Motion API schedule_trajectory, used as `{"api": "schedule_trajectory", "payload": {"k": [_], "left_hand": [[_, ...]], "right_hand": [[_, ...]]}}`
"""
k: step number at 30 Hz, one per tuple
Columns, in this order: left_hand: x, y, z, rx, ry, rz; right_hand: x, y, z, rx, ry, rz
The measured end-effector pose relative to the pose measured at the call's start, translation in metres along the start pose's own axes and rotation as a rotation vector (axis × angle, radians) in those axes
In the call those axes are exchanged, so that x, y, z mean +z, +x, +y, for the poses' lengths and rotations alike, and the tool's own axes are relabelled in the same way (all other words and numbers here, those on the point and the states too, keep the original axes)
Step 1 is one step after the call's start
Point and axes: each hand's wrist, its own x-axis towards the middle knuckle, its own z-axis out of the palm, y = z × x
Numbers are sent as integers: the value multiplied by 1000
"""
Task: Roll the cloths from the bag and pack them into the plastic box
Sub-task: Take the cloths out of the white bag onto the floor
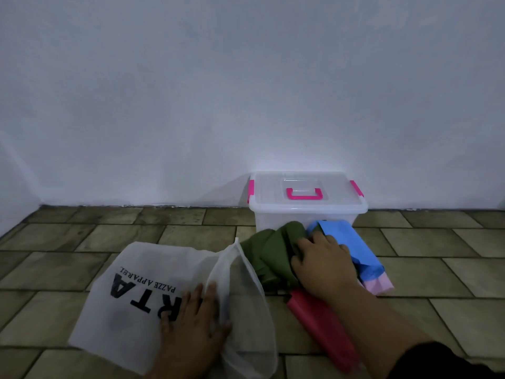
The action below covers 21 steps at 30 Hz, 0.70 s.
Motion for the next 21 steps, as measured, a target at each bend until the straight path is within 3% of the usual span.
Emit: {"api": "schedule_trajectory", "payload": {"k": [3,6,10,12,15,18,21], "left_hand": [[-5,-15,-7,20,60,25],[4,-32,-18,29,142,14],[4,-25,-38,-48,141,-125],[-3,-10,-49,-161,-6,-64],[-11,27,-46,-287,-247,88],[-28,82,-13,-371,-470,219],[-48,130,25,-410,-861,232]], "right_hand": [[-13,-18,18,17,257,187],[-16,-43,53,190,504,401],[-3,-64,92,481,743,72],[3,-66,95,462,902,-11],[9,-64,90,402,1087,8],[20,-61,90,397,1125,23],[30,-59,92,398,1140,33]]}}
